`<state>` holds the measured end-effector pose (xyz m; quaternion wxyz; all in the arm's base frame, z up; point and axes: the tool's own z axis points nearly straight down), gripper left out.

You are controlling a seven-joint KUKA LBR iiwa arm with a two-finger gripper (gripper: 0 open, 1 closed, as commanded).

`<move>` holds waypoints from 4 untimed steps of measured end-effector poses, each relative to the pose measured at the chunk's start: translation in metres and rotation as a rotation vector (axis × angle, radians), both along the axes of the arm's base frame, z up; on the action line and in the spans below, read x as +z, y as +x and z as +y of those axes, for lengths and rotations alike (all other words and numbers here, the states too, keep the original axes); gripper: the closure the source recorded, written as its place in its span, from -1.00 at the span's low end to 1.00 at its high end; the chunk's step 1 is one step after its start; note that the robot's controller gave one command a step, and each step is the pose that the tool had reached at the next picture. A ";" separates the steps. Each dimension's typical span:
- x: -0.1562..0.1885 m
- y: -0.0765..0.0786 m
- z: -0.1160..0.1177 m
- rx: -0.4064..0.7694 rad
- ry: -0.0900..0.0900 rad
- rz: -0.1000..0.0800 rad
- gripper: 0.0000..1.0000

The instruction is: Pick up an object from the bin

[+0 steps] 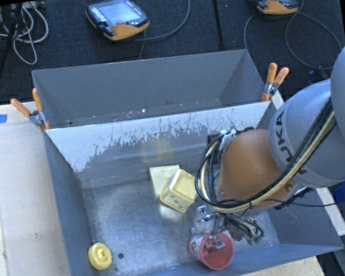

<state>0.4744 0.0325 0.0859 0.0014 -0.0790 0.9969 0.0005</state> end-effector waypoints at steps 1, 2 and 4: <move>0.011 -0.001 0.000 0.001 -0.001 0.003 1.00; 0.021 -0.001 0.000 0.002 -0.001 0.006 1.00; 0.060 -0.002 0.000 0.003 -0.002 0.008 1.00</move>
Offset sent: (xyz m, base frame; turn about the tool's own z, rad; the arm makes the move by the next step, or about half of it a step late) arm -0.0001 0.0000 0.0523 0.0000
